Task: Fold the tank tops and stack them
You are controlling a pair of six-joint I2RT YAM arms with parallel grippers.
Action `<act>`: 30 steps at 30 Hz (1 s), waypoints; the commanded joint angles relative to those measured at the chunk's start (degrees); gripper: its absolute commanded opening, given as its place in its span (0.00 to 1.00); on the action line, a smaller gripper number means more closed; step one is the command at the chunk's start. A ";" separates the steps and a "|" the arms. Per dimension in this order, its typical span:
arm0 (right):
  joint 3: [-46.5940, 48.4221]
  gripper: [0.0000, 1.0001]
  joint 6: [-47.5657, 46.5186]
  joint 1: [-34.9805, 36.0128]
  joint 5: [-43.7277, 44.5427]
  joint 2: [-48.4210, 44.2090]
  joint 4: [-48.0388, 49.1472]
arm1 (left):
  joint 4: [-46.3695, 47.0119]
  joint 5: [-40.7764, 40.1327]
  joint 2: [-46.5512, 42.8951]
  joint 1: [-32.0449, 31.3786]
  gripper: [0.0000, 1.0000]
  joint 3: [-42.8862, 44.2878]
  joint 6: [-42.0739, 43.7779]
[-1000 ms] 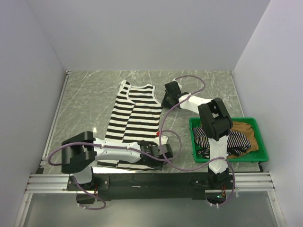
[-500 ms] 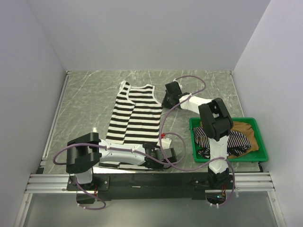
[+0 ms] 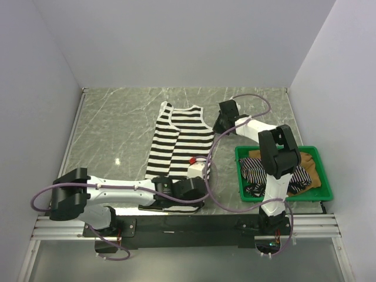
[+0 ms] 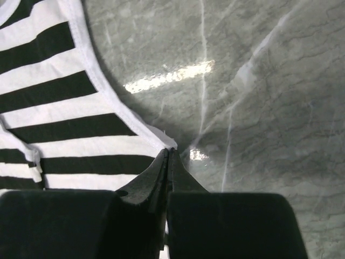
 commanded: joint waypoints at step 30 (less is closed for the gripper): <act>34.18 0.00 1.00 14.54 2.26 16.86 -11.22 | -25.50 -4.01 -16.75 3.33 0.01 -13.11 -25.07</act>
